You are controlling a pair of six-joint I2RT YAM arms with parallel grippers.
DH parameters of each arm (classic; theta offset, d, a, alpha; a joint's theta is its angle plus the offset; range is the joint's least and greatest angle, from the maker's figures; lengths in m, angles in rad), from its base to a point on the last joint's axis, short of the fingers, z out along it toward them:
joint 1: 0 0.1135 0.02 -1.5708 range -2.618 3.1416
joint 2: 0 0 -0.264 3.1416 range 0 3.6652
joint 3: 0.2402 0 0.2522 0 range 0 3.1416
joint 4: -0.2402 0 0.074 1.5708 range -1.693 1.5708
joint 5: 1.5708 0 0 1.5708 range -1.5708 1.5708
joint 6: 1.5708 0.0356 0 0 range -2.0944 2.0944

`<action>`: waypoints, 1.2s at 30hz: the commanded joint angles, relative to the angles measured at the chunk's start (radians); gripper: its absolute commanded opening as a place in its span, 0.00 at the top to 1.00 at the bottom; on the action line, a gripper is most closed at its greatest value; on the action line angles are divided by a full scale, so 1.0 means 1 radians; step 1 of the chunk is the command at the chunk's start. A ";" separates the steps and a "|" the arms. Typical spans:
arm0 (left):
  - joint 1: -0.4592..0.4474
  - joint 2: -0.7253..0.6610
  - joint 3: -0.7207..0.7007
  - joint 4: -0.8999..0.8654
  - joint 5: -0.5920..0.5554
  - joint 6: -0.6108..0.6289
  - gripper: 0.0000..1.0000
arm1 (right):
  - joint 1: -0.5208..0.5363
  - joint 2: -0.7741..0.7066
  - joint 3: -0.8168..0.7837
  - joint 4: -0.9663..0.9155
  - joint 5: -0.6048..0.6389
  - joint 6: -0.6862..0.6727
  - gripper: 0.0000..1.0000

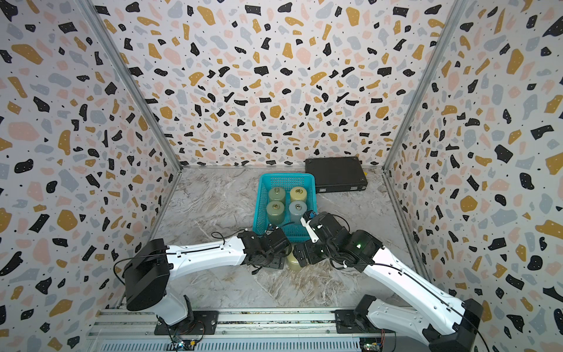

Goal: Take the tea canister out of the basket
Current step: Place the tea canister at the center of the board.

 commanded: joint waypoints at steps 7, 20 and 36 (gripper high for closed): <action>-0.003 0.010 -0.034 0.052 0.001 -0.009 0.17 | -0.003 -0.023 -0.004 -0.024 0.016 0.006 0.01; -0.003 -0.069 0.014 -0.009 -0.013 -0.001 0.00 | -0.003 -0.025 0.007 -0.036 0.036 0.012 0.01; 0.083 -0.301 0.106 -0.187 -0.036 0.056 0.00 | -0.003 0.124 0.131 -0.044 0.198 0.070 0.01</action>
